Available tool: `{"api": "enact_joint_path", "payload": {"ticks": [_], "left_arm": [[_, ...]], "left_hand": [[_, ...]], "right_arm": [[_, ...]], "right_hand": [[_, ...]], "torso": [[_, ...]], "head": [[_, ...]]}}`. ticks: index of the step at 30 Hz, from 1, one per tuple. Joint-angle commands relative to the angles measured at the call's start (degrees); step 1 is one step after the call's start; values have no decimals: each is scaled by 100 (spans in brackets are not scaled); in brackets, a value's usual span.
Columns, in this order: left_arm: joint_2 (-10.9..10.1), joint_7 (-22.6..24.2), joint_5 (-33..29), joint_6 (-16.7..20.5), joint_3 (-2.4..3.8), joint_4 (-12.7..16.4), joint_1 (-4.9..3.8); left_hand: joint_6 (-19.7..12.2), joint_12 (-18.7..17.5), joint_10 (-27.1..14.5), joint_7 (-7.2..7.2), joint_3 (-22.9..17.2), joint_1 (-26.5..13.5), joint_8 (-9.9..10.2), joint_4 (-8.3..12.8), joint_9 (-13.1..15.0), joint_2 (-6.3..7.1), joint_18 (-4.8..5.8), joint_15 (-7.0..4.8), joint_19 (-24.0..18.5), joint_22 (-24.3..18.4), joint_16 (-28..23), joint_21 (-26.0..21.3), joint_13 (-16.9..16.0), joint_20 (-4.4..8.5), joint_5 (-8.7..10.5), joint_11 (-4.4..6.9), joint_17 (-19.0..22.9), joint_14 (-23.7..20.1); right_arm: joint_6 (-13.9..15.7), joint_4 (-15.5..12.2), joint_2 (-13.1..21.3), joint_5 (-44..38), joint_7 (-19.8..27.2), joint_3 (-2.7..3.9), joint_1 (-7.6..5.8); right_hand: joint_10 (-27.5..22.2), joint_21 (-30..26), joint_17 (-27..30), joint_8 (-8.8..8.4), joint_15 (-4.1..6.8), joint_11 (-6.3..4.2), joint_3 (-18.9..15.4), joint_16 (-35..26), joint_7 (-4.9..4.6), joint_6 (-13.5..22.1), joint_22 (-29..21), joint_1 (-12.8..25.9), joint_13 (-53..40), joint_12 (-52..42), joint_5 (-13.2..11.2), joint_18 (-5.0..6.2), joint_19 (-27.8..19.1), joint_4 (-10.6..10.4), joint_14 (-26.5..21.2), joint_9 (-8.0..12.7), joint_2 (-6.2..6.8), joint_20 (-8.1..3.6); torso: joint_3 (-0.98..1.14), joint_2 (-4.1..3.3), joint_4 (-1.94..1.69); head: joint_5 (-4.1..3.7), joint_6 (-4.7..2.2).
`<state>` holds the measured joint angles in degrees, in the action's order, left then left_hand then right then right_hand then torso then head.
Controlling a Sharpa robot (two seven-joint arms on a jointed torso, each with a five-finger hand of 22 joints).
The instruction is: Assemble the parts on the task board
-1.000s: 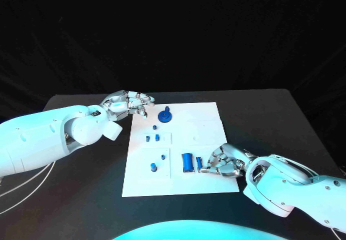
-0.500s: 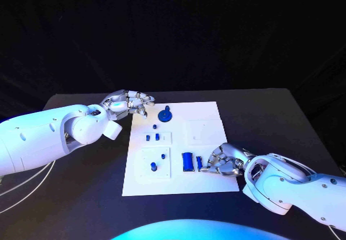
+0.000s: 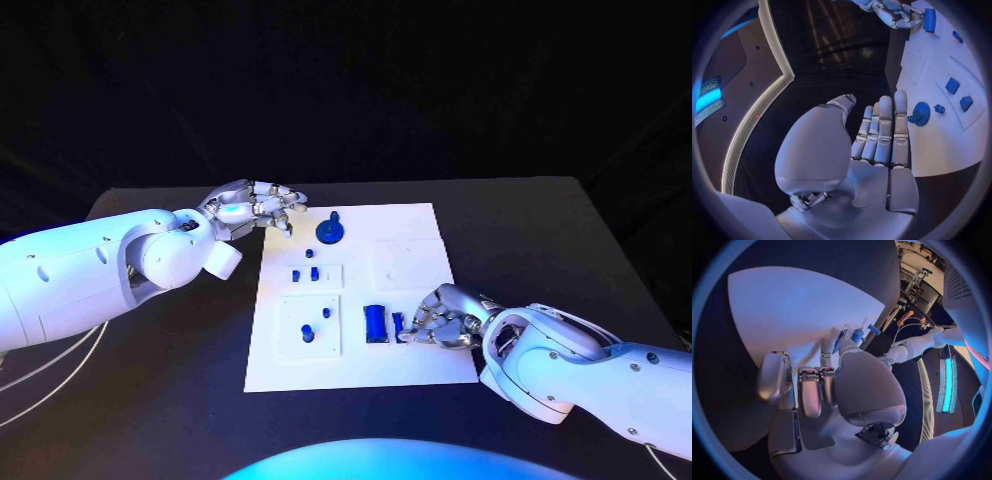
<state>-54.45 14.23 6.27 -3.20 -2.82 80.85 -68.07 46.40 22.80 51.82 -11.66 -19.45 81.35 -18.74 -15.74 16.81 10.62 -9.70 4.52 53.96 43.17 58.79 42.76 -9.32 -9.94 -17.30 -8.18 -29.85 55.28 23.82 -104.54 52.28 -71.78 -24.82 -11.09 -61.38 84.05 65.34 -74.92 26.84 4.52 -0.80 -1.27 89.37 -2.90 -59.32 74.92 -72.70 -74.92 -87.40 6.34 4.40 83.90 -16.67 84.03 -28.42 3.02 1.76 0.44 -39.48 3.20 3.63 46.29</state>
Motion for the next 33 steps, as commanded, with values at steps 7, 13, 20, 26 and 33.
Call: {"api": "enact_joint_path", "payload": {"ticks": [7,13,20,26,33], "left_arm": [[0,21,1,-85,3,-12,-2],[0,56,-1,-54,3,-45,-2],[38,252,-52,156,1,-40,4],[123,524,-122,593,-1,-72,30],[302,1042,-357,1423,-3,-211,106]], "left_hand": [[-35,37,-10,3,-6,19,-24,-28,8,-45,-80,-18,39,-5,29,-40,-5,15,0,-4,-8,-31],[-33,41,-9,5,0,30,-27,-29,8,-46,-80,-18,42,-6,29,-42,-7,16,0,-3,-8,-31],[-32,47,-4,9,19,50,-30,-22,9,-22,-79,-19,41,-9,25,-48,-10,16,4,0,-7,-37],[-36,65,-3,11,96,70,-37,-48,7,15,-70,-1,-59,-52,-66,-147,-19,1,7,-4,20,-188],[-51,-26,6,-10,281,225,-86,-67,-22,-56,-59,223,-762,-831,-1435,-1464,98,-282,-3,-93,653,-1070]], "right_arm": [[-122,-30,44,181,292,-3,7],[176,-118,179,329,603,0,-41],[874,91,310,1498,1878,21,-366],[1225,694,222,3257,3254,47,-631],[1043,1772,-152,4762,4327,122,-795]], "right_hand": [[460,-153,-1348,-51,8,-26,-85,-5,-20,21,793,17,-1345,14,86,-41,210,-5,564,16,54,-21],[328,-680,-1095,-100,-27,16,-321,-119,-69,125,655,286,-1200,262,465,31,108,-6,506,35,94,9],[151,-1697,-728,-217,-106,113,-555,-314,-176,408,352,323,-1027,551,507,167,-83,-7,420,59,38,79],[-215,-3002,-183,-314,-173,191,-599,-651,-267,622,-82,-259,-672,1114,641,331,-338,10,276,78,-104,143],[-2701,-5897,3310,-511,-474,515,-815,-3605,-576,1257,-1469,-838,1634,4370,857,569,-1450,64,-1404,126,-203,436]], "torso": [[-7,5,3],[-14,24,5],[-83,79,13],[-162,166,17],[-180,253,34]], "head": [[6,-25],[-10,-51],[-83,-156],[-110,-266],[-85,-512]]}}
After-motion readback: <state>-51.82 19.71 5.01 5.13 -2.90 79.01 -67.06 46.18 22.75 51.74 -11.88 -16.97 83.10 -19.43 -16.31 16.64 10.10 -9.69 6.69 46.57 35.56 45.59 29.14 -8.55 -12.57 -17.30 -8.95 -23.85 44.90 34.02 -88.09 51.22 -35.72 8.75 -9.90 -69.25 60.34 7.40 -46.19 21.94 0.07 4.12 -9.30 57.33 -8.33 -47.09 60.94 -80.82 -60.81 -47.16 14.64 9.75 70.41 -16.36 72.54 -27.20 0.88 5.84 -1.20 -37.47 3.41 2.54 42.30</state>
